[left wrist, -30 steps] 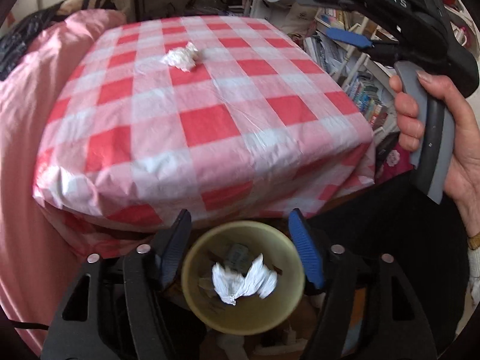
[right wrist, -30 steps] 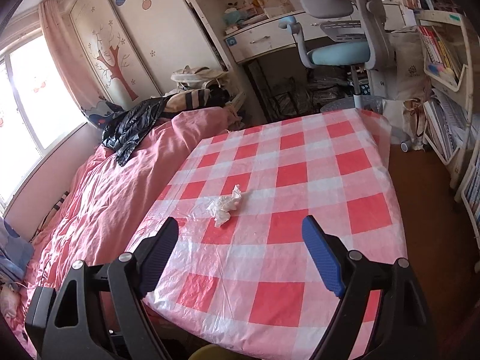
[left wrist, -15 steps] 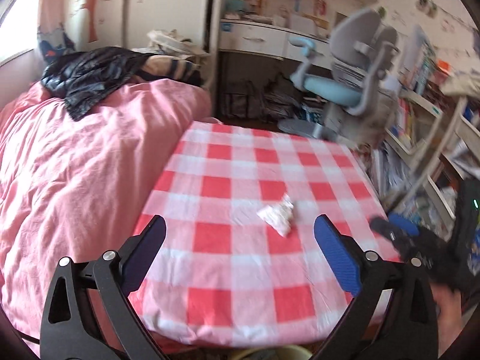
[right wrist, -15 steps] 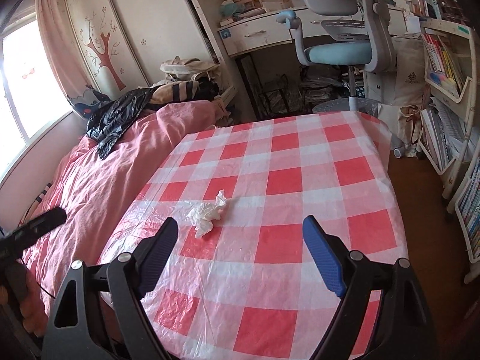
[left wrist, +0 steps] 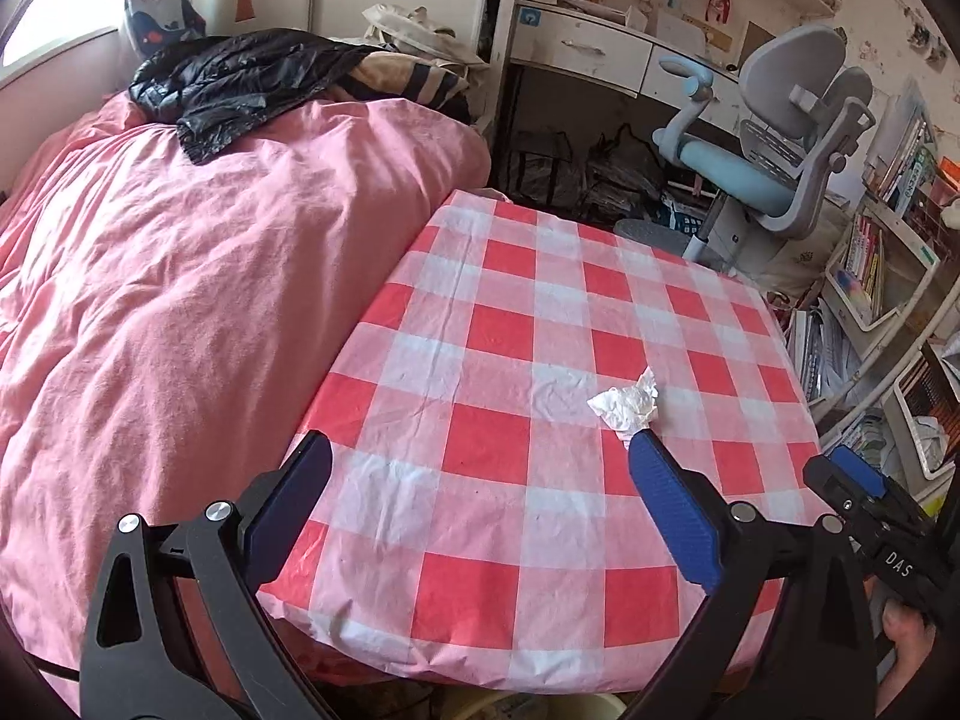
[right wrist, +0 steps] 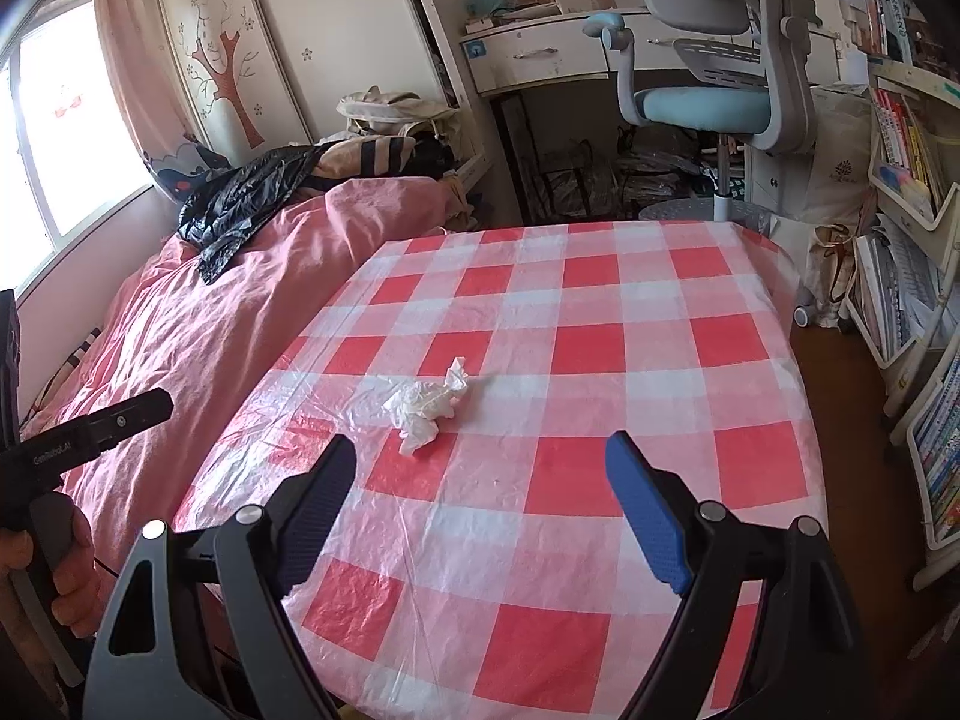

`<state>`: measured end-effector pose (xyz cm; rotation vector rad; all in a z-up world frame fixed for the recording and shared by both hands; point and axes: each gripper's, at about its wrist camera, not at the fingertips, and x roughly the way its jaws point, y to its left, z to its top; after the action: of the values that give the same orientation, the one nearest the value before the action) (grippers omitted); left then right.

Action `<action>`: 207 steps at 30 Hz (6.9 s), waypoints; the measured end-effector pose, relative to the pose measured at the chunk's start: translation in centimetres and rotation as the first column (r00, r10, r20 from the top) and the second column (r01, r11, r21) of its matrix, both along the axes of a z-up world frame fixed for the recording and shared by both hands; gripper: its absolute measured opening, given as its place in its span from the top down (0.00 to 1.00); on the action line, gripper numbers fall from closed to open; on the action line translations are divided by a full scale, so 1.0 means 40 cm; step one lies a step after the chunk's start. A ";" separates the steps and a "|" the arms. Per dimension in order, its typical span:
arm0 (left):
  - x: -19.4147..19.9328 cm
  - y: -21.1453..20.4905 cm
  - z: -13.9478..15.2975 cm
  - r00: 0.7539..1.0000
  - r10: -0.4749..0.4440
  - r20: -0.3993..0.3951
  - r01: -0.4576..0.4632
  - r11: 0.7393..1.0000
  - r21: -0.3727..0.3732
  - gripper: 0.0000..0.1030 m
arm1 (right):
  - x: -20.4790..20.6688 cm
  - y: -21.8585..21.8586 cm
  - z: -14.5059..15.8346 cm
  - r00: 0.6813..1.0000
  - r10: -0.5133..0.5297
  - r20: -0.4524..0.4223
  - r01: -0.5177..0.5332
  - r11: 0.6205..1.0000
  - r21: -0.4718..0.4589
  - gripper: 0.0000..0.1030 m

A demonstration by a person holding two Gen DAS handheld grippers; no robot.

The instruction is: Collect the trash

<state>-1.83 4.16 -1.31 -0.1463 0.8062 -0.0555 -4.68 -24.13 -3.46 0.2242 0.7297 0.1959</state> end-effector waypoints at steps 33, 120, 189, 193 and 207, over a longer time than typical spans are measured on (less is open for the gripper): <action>0.011 -0.015 -0.002 1.000 -0.014 -0.011 0.014 1.000 0.022 0.07 | 0.009 0.039 -0.024 0.999 0.025 -0.030 -0.028 0.996 -0.083 0.21; 0.043 -0.060 0.007 0.999 -0.049 0.004 0.048 0.993 0.103 0.07 | 0.022 0.043 -0.040 0.997 0.057 -0.043 -0.062 0.988 -0.142 0.20; 0.114 0.026 -0.008 0.998 0.042 -0.045 -0.041 0.999 0.030 0.07 | 0.189 0.186 -0.098 0.983 0.164 -0.081 -0.177 0.963 -0.204 0.20; 0.116 0.011 -0.006 0.999 0.024 -0.048 -0.023 0.999 0.036 0.07 | 0.241 0.182 -0.118 0.982 0.156 -0.106 -0.172 0.971 -0.168 0.20; 0.105 0.015 0.014 0.999 0.010 -0.031 -0.010 1.000 0.019 0.07 | 0.252 0.209 -0.148 0.962 0.203 -0.184 -0.238 0.952 -0.191 0.76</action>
<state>2.36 4.77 -0.75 -0.1338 0.8363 -0.0363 5.39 -15.76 -9.40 -0.0471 0.9319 0.3138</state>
